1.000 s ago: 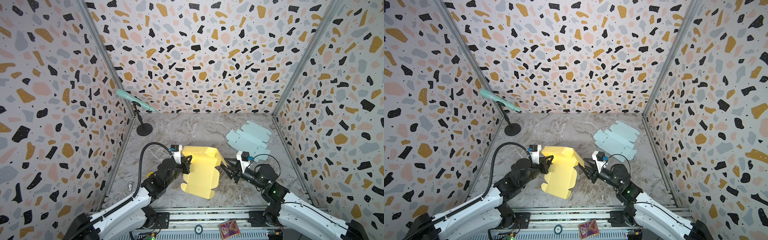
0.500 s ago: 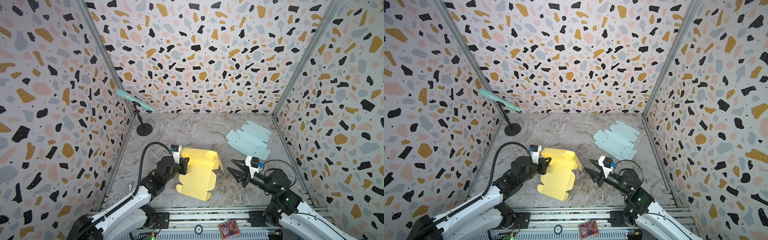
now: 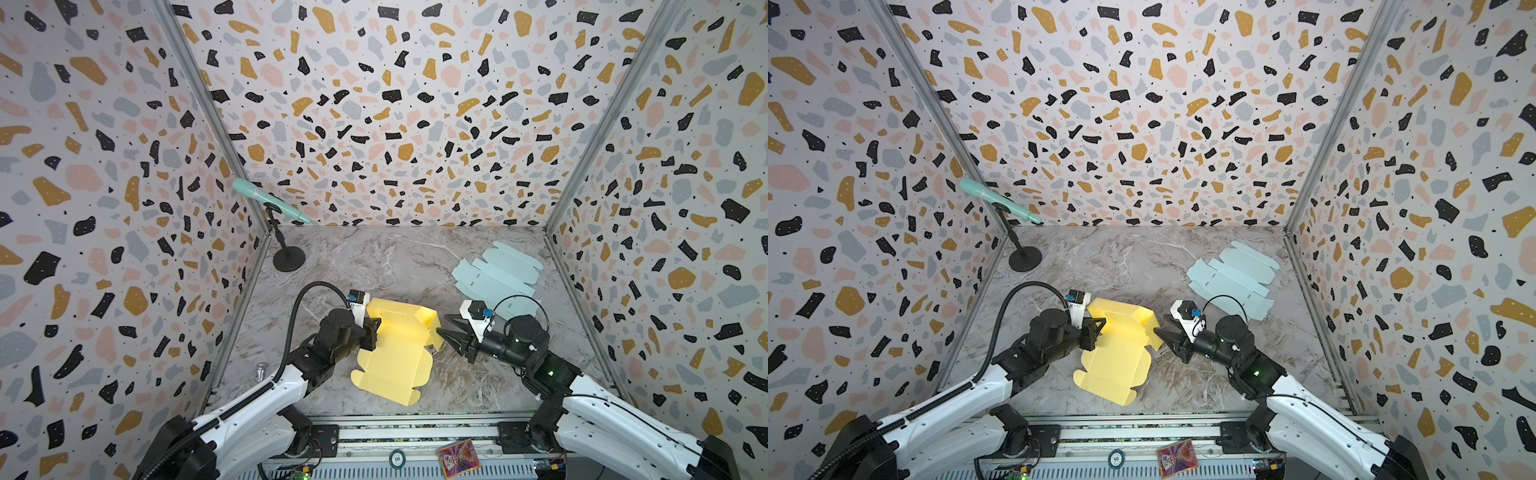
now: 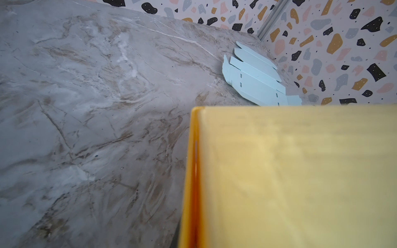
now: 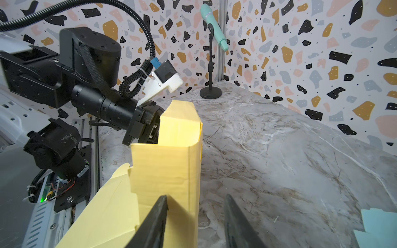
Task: Fold the paper box
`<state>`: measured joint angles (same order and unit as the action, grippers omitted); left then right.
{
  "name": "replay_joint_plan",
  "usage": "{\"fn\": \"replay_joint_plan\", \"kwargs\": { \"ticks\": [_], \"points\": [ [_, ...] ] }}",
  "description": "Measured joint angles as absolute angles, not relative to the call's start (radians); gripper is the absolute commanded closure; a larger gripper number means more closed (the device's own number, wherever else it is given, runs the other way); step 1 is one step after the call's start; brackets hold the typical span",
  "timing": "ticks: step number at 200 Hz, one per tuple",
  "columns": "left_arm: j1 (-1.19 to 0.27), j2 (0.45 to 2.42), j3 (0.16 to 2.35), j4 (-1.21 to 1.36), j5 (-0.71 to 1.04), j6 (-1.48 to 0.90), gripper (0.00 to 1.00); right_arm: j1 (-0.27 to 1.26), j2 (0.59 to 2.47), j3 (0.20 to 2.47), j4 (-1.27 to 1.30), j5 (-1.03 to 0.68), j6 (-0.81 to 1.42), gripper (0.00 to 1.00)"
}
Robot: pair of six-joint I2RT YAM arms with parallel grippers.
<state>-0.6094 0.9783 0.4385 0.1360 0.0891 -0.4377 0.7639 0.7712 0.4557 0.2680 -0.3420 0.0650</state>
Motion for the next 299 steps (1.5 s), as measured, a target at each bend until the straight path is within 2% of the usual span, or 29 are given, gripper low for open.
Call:
{"fn": "replay_joint_plan", "kwargs": {
  "ticks": [43, 93, 155, 239, 299],
  "points": [
    [-0.609, 1.005, 0.439, 0.16, 0.095, -0.438, 1.0, 0.767, 0.837, 0.456, 0.329, -0.391, 0.073, 0.63],
    [-0.609, 1.013, 0.438, 0.165, 0.088, -0.441, 1.0, 0.809, 0.91, 0.456, 0.387, -0.369, 0.09, 0.64],
    [-0.608, 1.014, 0.43, 0.165, 0.043, -0.47, 1.0, 0.994, 0.982, 0.471, 0.393, -0.056, 0.132, 0.64],
    [-0.609, 0.971, 0.395, 0.158, -0.026, -0.522, 1.0, 1.035, 1.125, 0.561, 0.387, 0.154, 0.209, 0.65],
    [-0.673, 0.912, 0.35, 0.129, -0.168, -0.611, 1.0, 1.123, 1.26, 0.673, 0.341, 0.366, 0.211, 0.71]
  ]
}}
